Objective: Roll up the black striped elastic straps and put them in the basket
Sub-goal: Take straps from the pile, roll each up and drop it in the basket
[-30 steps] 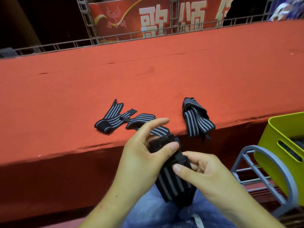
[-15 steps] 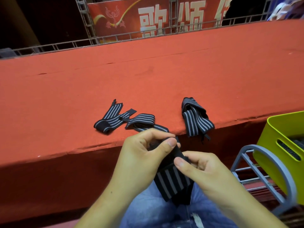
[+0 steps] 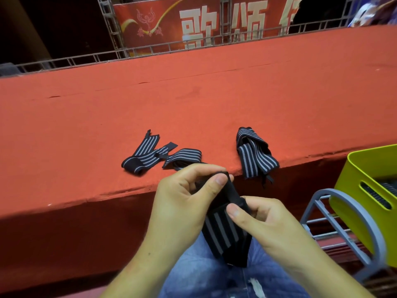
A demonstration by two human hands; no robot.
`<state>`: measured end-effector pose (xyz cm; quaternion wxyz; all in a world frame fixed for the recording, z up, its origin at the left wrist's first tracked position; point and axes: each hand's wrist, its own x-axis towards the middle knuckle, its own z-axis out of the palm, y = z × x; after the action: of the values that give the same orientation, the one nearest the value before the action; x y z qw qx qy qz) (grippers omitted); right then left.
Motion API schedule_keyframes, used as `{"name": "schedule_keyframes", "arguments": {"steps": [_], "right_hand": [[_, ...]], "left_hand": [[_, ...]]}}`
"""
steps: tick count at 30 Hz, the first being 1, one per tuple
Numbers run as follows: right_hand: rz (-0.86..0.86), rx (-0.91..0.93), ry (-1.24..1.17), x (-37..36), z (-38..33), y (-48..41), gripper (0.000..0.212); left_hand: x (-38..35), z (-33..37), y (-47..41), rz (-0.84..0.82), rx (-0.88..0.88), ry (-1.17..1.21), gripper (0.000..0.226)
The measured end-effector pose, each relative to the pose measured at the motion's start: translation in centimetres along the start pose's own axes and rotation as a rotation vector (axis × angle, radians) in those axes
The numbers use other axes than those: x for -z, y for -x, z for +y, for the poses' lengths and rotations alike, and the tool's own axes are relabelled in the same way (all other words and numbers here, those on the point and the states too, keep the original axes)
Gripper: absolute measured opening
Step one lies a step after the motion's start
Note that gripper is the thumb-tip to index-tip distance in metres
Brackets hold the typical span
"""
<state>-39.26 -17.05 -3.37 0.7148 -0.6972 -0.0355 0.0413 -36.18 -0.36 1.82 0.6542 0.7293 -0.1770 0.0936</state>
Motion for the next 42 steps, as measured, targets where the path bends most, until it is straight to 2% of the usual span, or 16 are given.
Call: {"name": "schedule_keyframes", "arguments": {"steps": [5, 11, 15, 19, 28, 33, 42], "right_hand": [[0.025, -0.021, -0.002, 0.1, -0.1, 0.1, 0.066], [0.047, -0.049, -0.071, 0.4, -0.6, 0.1, 0.067], [0.071, -0.025, -0.063, 0.3, -1.0, 0.2, 0.064], [0.05, -0.034, -0.068, 0.2, -1.1, 0.2, 0.066], [-0.009, -0.023, -0.022, 0.1, -0.7, 0.2, 0.063], [0.003, -0.009, 0.014, -0.1, -0.5, 0.2, 0.075], [0.102, 0.093, 0.048, -0.1, -0.8, 0.2, 0.056]], "left_hand": [[-0.3, -0.3, 0.1, 0.02, -0.017, -0.021, 0.015], [-0.1, -0.8, 1.0, -0.122, -0.045, -0.058, 0.012], [0.2, -0.9, 1.1, -0.148, -0.043, -0.13, 0.015], [0.3, -0.9, 1.1, -0.138, -0.054, -0.163, 0.011], [0.1, -0.8, 1.0, -0.072, -0.095, -0.197, 0.021], [0.1, -0.7, 1.0, -0.058, -0.09, -0.169, 0.028], [0.4, -1.3, 1.0, -0.145, -0.004, -0.137, 0.028]]}}
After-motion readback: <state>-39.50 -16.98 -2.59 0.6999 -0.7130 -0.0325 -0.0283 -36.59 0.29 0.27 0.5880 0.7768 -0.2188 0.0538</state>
